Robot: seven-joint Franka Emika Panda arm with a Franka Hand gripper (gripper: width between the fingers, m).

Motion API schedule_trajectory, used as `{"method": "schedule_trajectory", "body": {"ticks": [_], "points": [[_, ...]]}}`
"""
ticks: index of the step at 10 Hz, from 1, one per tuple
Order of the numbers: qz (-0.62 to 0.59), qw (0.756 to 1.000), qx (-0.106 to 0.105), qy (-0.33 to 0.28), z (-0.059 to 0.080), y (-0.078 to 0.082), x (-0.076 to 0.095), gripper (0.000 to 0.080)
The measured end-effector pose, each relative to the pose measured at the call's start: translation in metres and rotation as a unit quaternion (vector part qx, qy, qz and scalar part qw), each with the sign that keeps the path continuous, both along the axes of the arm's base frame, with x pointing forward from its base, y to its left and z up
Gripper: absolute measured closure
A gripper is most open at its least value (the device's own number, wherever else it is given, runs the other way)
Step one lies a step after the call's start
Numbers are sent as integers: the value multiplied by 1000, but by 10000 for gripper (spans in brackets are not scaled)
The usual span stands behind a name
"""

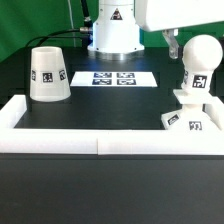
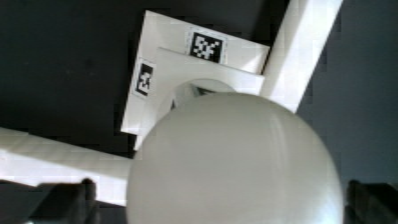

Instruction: Assemble lamp

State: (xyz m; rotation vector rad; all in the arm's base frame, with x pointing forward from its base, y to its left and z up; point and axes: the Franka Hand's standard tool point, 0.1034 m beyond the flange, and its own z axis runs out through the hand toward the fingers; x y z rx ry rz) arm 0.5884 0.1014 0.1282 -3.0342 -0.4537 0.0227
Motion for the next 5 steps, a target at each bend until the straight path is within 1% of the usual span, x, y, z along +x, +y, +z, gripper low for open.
{"method": "schedule_trajectory", "body": {"ticks": [4,5], "points": [[6,1000,1,-20,-7,-1,3,101],[6,1000,1,-20,-7,-1,3,214]]}}
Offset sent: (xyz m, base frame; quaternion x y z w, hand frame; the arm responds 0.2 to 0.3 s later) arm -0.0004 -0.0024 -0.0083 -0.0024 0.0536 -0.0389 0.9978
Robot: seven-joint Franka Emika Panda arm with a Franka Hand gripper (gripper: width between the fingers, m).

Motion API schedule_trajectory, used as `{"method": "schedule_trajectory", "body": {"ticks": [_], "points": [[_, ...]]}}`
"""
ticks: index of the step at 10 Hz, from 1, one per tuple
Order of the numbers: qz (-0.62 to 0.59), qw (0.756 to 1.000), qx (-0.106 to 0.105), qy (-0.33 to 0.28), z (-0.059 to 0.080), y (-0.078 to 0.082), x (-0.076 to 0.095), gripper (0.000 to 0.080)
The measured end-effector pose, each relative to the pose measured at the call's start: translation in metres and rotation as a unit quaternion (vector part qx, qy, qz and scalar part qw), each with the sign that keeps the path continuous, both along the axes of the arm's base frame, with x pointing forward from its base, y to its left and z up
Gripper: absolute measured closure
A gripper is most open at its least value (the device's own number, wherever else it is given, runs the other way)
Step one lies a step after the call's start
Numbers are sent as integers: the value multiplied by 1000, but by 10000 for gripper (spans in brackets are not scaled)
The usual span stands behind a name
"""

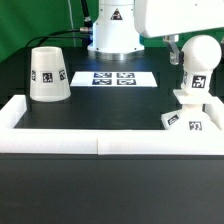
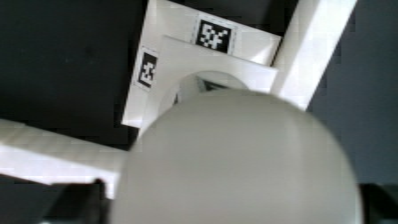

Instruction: Assemble lamp

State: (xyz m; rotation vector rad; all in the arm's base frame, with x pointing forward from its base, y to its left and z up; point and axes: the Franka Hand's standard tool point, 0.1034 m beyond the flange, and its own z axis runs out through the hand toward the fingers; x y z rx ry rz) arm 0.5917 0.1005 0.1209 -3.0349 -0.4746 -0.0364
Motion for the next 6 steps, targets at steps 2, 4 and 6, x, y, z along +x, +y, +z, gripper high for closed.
{"method": "schedule_trajectory", "body": {"ticks": [2,4,6], "points": [[-1,1000,0,0,0,0,0,223],[-10,1000,0,1,0,0,0,223],[-81,997,5,3,0,-1,-1,223]]}}
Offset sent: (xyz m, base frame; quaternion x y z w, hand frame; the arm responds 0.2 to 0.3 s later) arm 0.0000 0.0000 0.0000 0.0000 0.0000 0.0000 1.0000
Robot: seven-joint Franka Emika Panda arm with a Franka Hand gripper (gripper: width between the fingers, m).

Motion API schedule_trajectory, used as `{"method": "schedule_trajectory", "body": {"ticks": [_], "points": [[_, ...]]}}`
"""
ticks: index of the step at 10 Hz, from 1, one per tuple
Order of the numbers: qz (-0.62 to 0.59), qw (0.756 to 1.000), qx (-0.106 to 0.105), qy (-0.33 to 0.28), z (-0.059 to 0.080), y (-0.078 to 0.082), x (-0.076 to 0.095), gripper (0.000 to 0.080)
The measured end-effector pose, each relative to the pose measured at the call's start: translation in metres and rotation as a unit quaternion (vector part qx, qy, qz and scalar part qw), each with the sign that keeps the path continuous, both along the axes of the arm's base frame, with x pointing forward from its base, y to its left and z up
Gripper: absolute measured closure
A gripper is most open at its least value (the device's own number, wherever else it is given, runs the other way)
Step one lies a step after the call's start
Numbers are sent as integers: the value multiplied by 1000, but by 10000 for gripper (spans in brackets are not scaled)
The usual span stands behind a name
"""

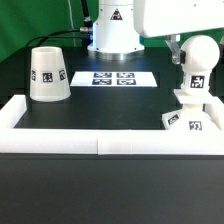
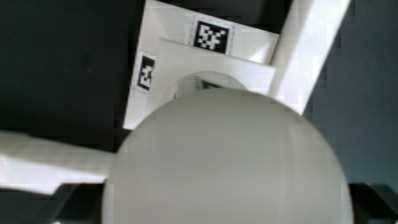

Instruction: Assemble lamp

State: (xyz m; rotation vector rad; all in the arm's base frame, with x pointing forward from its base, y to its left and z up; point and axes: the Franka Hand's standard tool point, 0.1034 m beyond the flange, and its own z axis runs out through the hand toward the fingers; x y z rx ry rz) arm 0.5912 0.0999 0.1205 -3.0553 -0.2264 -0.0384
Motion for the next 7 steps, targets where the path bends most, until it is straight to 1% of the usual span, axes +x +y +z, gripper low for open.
{"method": "schedule_trajectory", "body": {"ticks": [1,3,5,7], "points": [[-63,998,3,6,0,1,0,222],[-135,991,6,12,0,1,-1,220],[-236,971,7,21,0,0,-1,220],[-306,952,9,27,-1,0,-1,220]]}}
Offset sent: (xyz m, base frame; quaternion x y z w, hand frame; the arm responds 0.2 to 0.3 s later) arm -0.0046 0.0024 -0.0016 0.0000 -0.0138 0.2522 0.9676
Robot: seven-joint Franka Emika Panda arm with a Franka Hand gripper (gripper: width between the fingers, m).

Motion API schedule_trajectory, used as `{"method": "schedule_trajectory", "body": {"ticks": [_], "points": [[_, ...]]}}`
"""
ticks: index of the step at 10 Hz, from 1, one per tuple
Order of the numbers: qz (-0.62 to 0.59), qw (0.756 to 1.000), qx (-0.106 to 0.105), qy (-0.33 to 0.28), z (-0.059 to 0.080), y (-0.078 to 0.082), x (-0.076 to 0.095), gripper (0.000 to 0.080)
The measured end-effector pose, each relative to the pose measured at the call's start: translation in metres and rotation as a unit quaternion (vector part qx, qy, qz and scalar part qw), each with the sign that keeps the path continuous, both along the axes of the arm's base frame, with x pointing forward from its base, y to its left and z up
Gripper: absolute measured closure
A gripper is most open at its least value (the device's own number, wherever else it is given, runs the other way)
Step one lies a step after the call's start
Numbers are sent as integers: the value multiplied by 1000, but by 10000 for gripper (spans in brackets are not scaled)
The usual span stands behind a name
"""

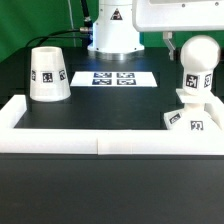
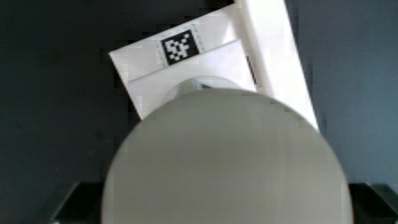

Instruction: Assemble lamp

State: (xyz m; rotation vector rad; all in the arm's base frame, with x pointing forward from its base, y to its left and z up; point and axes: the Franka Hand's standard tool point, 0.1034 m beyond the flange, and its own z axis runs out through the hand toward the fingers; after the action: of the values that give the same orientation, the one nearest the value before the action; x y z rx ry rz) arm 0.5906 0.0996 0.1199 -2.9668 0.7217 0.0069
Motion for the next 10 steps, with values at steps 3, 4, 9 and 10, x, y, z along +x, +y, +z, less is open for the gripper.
{"method": "schedule_trajectory", "body": {"ticks": [3,4,9,10], "points": [[-127,992,5,12,-1,0,0,220],[-153,988,7,15,-1,1,-1,220],[-245,969,18,27,-2,3,-1,124],[-189,982,16,22,-1,3,-1,107]]}}
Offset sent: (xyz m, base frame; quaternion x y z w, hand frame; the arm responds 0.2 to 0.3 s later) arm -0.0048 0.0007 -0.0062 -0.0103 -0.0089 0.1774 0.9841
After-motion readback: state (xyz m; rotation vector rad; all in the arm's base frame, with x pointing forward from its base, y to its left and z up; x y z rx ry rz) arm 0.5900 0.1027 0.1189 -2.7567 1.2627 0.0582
